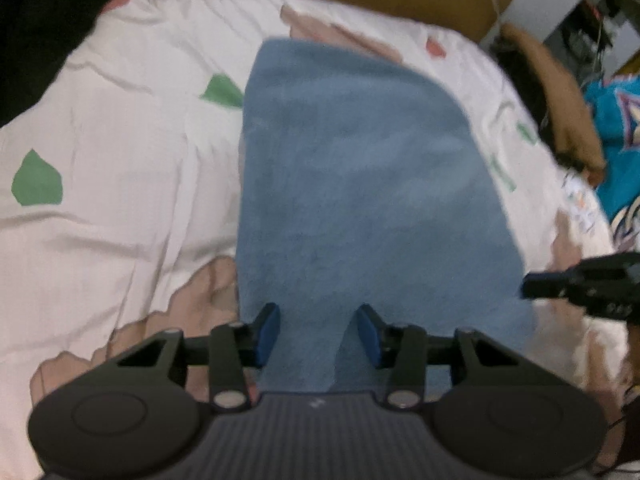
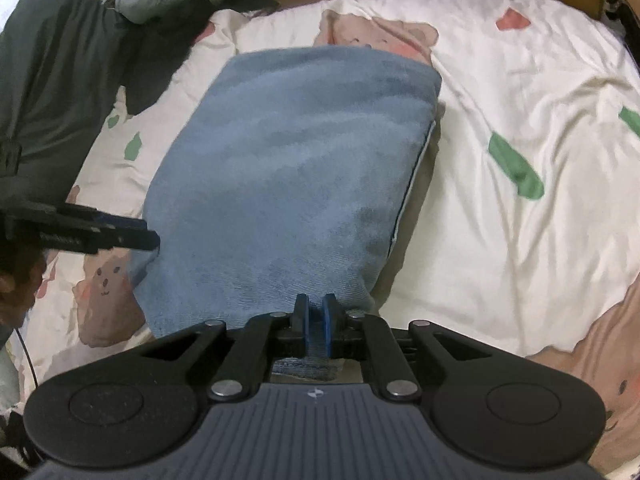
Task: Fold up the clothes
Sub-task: 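Press the folded jeans edge with the closed right tool, then grasp the folded jeans edge with the left tool while the right tool grasps beside it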
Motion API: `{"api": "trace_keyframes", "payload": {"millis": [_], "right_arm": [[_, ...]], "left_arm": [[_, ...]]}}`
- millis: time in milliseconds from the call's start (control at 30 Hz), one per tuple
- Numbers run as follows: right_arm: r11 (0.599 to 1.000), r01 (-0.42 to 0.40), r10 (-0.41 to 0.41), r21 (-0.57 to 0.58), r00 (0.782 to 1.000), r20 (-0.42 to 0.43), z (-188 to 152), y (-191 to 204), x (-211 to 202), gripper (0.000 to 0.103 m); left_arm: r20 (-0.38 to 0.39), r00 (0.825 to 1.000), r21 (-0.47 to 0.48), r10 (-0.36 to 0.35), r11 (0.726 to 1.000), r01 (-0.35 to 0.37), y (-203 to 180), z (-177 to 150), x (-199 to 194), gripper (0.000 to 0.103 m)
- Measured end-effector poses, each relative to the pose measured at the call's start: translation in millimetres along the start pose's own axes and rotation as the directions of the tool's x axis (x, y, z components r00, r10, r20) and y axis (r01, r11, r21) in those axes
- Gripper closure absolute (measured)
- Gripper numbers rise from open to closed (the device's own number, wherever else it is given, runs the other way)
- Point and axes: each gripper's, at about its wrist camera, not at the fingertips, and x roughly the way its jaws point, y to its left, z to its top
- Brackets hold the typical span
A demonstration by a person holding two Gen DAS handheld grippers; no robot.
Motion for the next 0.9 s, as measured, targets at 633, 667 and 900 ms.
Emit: {"api": "trace_keyframes", "payload": {"millis": [633,667,900], "right_arm": [[0.998,0.026,-0.03,0.063,0.998,0.053,9,-25,-24,0.054],[0.997,0.027,-0.031,0.069,0.998,0.059,11,-27,-25,0.054],[0.995,0.025,-0.034,0.098,0.996,0.088,25,-31,-19,0.053]], "left_arm": [[0.036,0.999,-0.12,0.042,0.992,-0.037,51,16,-49,0.045],[0.038,0.998,-0.117,0.041,0.992,-0.036,50,19,-48,0.045],[0.043,0.998,-0.119,0.05,0.992,-0.044,40,39,-35,0.043]]}}
